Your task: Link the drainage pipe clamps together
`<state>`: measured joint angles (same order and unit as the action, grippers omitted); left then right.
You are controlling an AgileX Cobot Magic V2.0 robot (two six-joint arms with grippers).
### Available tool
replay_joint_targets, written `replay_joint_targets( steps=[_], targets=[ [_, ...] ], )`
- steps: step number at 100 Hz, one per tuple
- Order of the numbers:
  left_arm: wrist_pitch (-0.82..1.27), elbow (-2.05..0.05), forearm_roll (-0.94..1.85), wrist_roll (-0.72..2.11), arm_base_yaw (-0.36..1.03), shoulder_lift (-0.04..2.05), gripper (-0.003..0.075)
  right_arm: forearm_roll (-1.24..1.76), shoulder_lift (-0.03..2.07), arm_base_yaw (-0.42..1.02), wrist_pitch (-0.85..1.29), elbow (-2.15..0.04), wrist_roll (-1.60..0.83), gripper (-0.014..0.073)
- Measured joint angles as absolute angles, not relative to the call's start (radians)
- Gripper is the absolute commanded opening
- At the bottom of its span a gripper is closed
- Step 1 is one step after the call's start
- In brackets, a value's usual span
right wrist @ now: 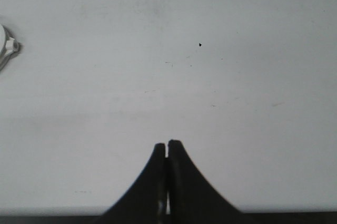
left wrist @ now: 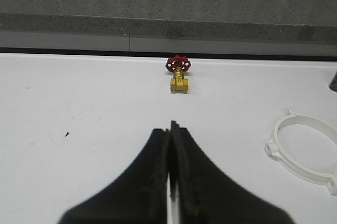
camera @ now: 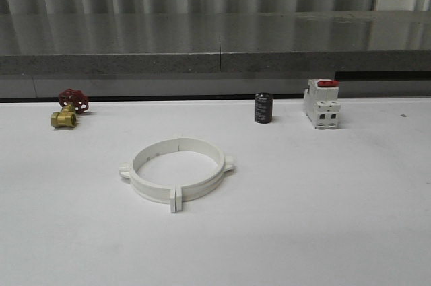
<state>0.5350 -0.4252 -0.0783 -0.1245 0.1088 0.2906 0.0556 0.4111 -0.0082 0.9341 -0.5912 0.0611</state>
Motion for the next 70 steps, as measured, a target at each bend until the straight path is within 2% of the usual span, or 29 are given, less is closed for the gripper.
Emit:
replay_joint_targets(
  steps=[52,70],
  targets=[
    [0.535,-0.425,-0.078,-0.125,0.109,0.291,-0.0021,0.054,0.411,-0.008,0.929,-0.589,0.061,-0.0068],
    [0.535,-0.425,-0.078,-0.125,0.109,0.291,-0.0021,0.045,0.395,-0.008,0.772,-0.505,0.061,-0.0068]
  ],
)
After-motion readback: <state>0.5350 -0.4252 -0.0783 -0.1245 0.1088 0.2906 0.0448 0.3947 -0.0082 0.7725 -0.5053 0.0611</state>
